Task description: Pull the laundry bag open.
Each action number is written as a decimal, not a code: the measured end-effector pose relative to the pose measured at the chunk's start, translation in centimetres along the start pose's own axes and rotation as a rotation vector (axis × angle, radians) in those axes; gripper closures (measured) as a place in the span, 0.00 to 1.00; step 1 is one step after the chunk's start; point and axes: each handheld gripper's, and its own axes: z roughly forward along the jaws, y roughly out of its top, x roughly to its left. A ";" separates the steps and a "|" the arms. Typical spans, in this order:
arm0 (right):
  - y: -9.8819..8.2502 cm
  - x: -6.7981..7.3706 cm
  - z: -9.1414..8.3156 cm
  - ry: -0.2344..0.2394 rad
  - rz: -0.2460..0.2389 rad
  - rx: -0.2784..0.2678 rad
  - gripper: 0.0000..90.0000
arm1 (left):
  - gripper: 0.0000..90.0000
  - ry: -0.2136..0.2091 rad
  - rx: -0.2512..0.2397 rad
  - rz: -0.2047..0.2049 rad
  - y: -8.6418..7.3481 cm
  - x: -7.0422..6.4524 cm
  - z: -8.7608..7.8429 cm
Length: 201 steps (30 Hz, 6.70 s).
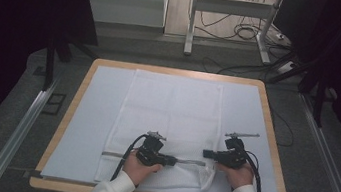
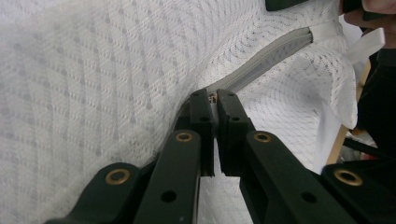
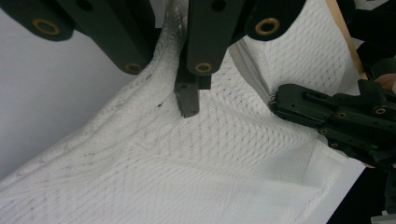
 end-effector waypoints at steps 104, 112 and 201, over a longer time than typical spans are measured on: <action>-0.1 0.2 -0.9 -0.011 -0.008 -0.036 0.98 | 0.96 0.114 -0.042 -0.081 -3.7 4.8 -7.7; -0.2 0.2 -0.9 -0.015 -0.010 -0.032 0.98 | 0.96 0.129 -0.053 -0.092 -4.1 5.4 -8.8; -0.2 -0.6 -0.7 -0.061 -0.021 -0.038 0.79 | 0.86 0.250 -0.141 -0.167 -8.8 10.6 -16.3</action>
